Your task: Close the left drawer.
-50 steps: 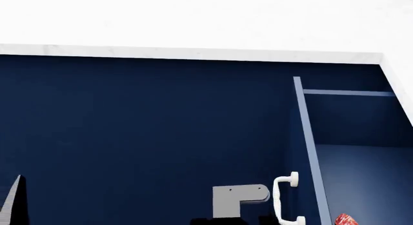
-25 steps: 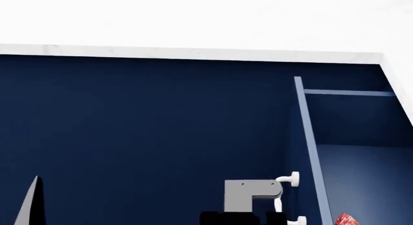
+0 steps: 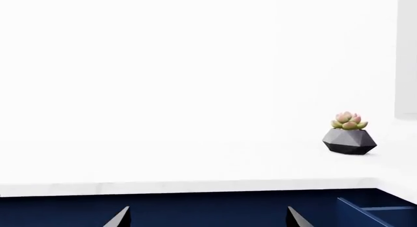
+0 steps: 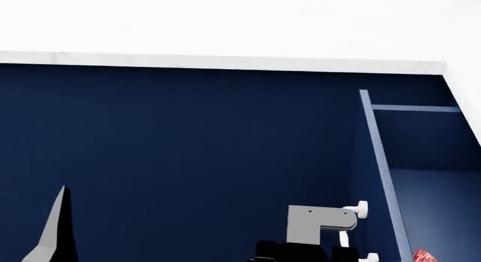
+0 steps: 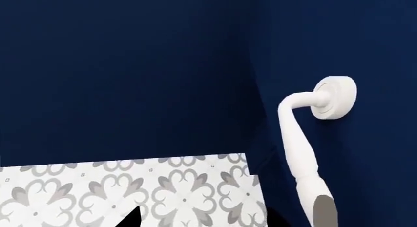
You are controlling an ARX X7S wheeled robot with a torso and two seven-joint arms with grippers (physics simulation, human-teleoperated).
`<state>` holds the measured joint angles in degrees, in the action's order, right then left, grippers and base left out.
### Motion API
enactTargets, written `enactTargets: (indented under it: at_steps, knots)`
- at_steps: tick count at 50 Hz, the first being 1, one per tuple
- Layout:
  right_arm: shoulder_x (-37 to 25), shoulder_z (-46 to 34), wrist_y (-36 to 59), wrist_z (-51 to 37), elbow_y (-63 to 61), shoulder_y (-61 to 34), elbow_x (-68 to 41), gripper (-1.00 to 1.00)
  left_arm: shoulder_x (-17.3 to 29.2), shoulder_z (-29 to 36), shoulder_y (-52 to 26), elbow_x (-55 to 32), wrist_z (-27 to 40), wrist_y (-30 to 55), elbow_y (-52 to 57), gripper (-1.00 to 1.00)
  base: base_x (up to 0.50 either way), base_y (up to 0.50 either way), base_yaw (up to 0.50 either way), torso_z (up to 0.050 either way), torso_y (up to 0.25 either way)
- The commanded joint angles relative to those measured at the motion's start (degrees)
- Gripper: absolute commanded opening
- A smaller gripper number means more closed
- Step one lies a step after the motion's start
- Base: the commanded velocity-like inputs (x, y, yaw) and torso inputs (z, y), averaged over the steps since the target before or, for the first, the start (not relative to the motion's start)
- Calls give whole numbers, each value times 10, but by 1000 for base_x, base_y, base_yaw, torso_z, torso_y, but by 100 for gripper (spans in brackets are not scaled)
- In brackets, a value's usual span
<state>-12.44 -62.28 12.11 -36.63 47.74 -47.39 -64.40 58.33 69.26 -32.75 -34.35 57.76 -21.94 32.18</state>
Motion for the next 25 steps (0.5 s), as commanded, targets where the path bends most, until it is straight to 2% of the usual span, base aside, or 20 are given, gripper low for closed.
enactTargets:
  at_steps: [1, 10, 25]
  knots:
    - [-60, 26, 6, -31, -23, 5, 9, 100, -43, -4, -39, -19, 11, 64, 10, 100, 0, 0, 0, 0, 0]
    - [-86, 37, 1, -37, -31, 15, 1, 100, -100, -3, -70, -29, 21, 114, -3, 100, 0, 0, 0, 0, 1]
    - [-132, 54, 4, -53, -65, 24, -15, 100, -152, -2, -94, -32, 37, 158, -13, 100, 0, 0, 0, 0, 0]
